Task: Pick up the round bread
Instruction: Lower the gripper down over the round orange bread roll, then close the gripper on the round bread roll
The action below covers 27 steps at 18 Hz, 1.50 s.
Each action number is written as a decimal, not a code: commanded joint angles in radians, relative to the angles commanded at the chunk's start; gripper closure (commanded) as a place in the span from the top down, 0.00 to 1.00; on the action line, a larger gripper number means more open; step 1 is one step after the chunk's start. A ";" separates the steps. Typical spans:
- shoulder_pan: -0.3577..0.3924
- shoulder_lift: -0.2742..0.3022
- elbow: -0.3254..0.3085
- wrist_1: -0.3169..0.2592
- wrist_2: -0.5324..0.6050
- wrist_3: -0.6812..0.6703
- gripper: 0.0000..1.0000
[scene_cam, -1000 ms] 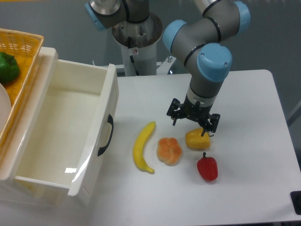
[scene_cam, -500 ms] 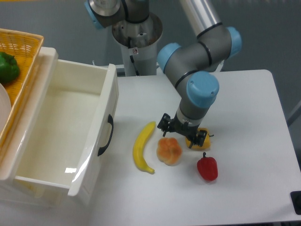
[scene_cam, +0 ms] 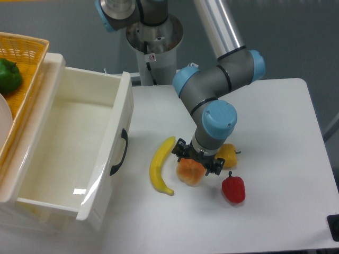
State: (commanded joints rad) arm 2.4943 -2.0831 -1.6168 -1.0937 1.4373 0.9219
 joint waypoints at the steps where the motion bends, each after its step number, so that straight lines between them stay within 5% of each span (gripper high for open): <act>1: -0.003 -0.003 0.000 0.002 0.009 0.000 1.00; 27: -0.022 -0.051 0.003 0.040 0.038 -0.034 1.00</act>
State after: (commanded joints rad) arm 2.4728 -2.1337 -1.6138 -1.0538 1.4757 0.8882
